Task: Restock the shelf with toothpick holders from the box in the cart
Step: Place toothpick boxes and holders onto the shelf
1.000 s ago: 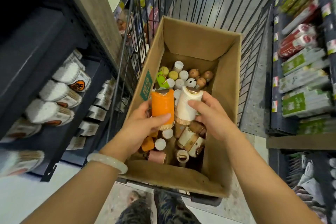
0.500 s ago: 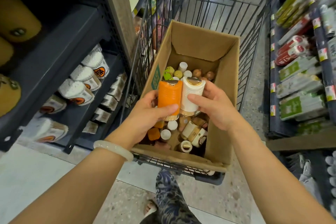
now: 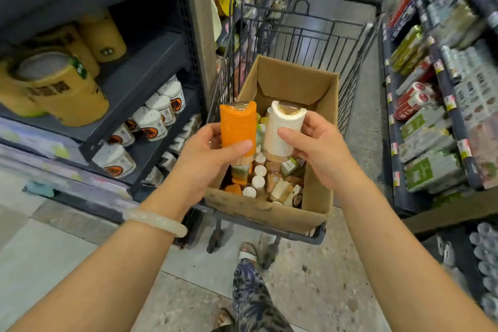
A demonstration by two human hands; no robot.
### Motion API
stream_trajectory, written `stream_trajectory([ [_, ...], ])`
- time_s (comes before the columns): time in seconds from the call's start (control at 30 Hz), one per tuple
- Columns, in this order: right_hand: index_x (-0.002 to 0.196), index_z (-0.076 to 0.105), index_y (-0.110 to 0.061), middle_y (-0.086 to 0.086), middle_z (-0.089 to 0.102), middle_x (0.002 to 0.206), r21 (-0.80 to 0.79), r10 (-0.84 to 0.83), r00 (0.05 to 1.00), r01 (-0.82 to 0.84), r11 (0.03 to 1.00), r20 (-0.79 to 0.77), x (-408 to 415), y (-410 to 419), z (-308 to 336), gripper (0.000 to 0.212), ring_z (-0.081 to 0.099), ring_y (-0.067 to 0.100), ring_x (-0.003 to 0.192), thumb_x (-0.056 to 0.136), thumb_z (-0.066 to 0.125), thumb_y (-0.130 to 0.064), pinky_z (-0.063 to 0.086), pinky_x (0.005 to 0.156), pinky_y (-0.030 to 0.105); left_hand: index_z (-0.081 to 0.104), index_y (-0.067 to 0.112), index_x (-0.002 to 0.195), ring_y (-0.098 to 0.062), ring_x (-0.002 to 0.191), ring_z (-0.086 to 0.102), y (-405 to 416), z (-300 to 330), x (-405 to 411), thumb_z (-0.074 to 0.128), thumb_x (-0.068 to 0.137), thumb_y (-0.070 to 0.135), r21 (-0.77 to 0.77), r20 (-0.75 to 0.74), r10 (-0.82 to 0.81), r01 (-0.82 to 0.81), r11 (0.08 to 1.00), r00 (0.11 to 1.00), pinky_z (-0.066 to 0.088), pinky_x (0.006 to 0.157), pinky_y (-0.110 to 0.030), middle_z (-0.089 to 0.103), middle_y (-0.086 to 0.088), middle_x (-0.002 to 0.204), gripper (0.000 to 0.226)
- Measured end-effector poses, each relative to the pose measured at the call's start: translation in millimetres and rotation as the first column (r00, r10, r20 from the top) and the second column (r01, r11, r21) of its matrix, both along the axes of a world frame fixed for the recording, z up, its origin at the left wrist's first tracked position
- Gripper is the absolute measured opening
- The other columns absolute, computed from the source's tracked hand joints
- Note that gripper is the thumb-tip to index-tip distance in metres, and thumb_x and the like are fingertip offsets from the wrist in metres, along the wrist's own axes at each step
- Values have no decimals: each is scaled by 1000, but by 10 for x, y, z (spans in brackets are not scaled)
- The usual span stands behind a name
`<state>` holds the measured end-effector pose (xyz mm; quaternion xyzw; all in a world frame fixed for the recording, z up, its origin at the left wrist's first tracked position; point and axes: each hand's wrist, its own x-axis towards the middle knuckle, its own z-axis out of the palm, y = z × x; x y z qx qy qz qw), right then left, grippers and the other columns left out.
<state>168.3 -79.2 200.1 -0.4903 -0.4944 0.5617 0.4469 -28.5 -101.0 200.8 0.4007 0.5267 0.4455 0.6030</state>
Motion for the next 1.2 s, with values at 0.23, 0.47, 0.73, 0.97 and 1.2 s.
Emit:
stream_trajectory([
  [0.23, 107, 61, -30, -5, 68, 115, 30, 119, 992, -120, 992, 52, -284, -474, 163, 46, 61, 16, 110, 64, 76, -35, 50, 96, 42, 58, 21, 113, -15, 104, 65, -517, 122, -224, 87, 51, 30, 24, -46, 53, -51, 998, 998, 49, 94, -38, 71, 2, 107, 69],
  [0.47, 105, 62, -29, -10, 70, 107, 96, 247, 968, -251, 963, 51, -601, -607, 501, 40, 66, 8, 100, 68, 76, -26, 54, 80, 23, 55, 15, 116, -10, 86, 65, -890, 508, -446, 75, 57, 24, 123, -55, 161, -153, 981, 985, 49, 62, -13, 68, -1, 106, 64],
  [0.73, 109, 62, -25, -8, 71, 104, 151, 386, 921, -390, 909, 51, -909, -737, 824, 51, 67, 9, 96, 60, 76, -30, 55, 78, 26, 59, 20, 113, -14, 99, 66, -1295, 781, -683, 80, 55, 26, 172, -98, 326, -307, 936, 940, 54, 81, -26, 69, 2, 108, 62],
  [0.97, 107, 62, -25, -12, 72, 99, 201, 461, 886, -459, 865, 40, -1291, -856, 981, 46, 68, 7, 92, 63, 76, -23, 53, 69, 17, 61, 22, 109, -10, 91, 68, -1524, 897, -998, 80, 54, 27, 216, -91, 403, -377, 901, 911, 54, 69, -20, 72, 6, 101, 59],
  [1.2, 109, 62, -24, -14, 71, 102, 349, 395, 917, -387, 854, 50, -1835, -736, 1395, 48, 67, 4, 94, 62, 74, -26, 52, 74, 15, 62, 26, 109, -9, 94, 68, -1294, 1324, -1580, 87, 53, 35, 352, -137, 378, -311, 883, 916, 53, 74, -22, 72, 11, 101, 62],
])
